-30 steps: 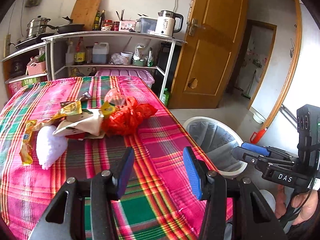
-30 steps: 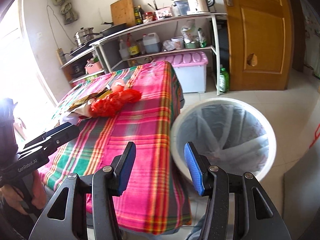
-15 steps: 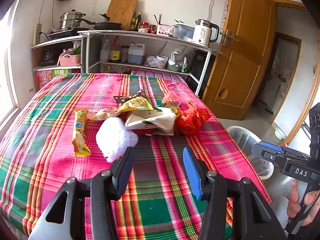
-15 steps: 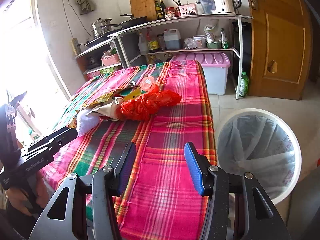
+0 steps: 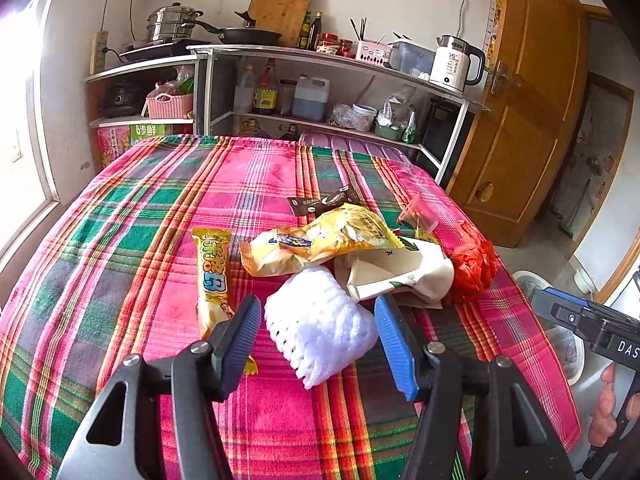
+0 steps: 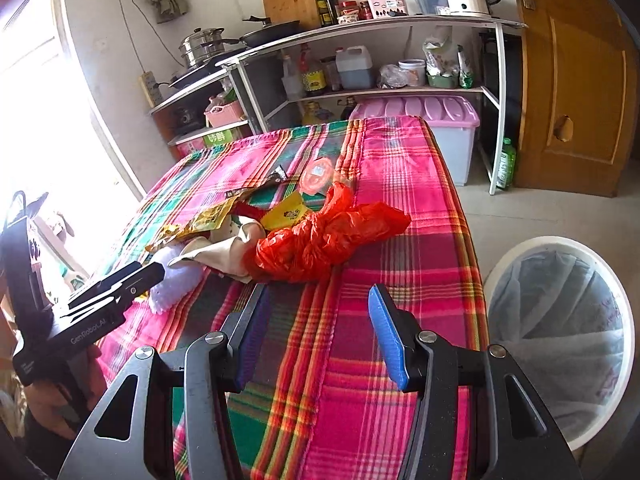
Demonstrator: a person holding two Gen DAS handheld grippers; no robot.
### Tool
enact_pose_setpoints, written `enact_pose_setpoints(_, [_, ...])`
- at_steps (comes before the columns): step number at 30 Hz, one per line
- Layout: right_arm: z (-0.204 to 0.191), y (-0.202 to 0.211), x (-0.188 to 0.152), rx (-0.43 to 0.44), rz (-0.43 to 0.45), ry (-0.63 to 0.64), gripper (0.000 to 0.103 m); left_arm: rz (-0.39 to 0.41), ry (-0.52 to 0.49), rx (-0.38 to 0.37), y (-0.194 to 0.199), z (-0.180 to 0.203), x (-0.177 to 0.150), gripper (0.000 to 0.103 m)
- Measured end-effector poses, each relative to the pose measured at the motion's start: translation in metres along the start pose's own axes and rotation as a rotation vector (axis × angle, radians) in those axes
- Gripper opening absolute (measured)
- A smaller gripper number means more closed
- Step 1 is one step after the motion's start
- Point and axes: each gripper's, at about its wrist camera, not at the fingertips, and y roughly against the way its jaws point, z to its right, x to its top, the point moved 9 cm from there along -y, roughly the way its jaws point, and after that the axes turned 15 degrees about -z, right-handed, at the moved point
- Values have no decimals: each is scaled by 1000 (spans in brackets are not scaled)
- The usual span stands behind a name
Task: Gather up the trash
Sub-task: 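Grasp the white mesh net with the left tool while the right tool grasps the red plastic bag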
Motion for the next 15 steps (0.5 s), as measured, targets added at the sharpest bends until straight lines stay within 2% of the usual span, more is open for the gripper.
enact_pose_setpoints(8, [3, -26, 23, 23, -30, -61, 52, -63, 10, -55, -20, 5, -3, 61])
enact_pose_setpoints(15, [6, -42, 38, 57, -50, -142, 52, -88, 13, -75, -22, 8, -9, 55])
